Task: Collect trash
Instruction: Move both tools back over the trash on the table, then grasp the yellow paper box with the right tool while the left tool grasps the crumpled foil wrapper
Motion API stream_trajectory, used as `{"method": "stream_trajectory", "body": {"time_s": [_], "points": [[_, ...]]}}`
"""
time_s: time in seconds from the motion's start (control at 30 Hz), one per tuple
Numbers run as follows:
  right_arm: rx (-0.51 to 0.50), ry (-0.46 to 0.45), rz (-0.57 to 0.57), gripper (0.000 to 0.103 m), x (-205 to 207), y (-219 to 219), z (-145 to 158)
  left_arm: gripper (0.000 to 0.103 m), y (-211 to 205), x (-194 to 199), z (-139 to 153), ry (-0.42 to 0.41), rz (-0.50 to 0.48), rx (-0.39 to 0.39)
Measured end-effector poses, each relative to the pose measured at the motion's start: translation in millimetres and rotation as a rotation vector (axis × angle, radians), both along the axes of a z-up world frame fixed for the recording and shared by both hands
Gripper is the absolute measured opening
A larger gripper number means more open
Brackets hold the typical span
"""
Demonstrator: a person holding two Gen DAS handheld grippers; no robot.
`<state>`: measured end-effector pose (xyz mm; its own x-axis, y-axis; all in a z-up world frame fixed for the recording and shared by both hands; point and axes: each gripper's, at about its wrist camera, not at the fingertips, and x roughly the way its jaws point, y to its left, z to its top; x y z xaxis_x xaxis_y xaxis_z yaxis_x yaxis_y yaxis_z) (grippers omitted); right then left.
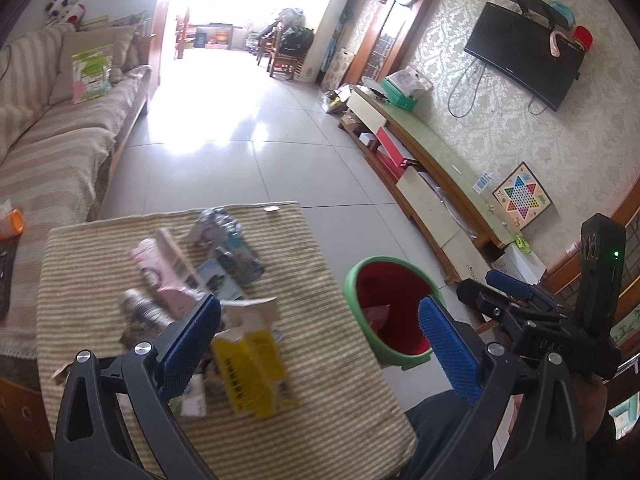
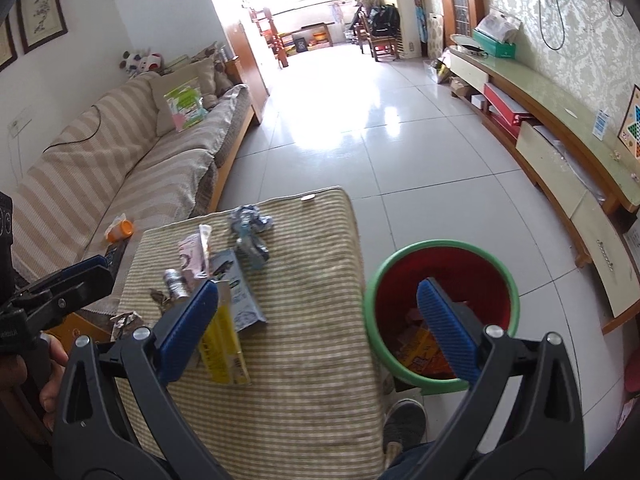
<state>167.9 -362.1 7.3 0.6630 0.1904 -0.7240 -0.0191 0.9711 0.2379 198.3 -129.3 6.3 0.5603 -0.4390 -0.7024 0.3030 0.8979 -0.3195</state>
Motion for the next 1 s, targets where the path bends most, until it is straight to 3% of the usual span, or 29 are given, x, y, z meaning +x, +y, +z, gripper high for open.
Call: {"method": "stream_trajectory", "body": {"time_s": [0.2, 0.57, 1.0], "points": [[0.001, 0.025, 0.067, 0.098, -5.2, 43.5, -9.7, 0.095, 59.9, -22.7, -8.3, 0.016, 0.087, -0.007], [-0.064, 0.093, 0.165, 0.098, -4.5, 117.2, -46.2, 0.095, 142.7, -55.1, -46.0, 0.058, 0.198, 0.075], [-0.076, 0.219, 0.21, 0.098, 5.2, 153.6, -99.4, 0.095, 194.7, -40.6, -115.8, 0.19, 0.3, 0.19]]}}
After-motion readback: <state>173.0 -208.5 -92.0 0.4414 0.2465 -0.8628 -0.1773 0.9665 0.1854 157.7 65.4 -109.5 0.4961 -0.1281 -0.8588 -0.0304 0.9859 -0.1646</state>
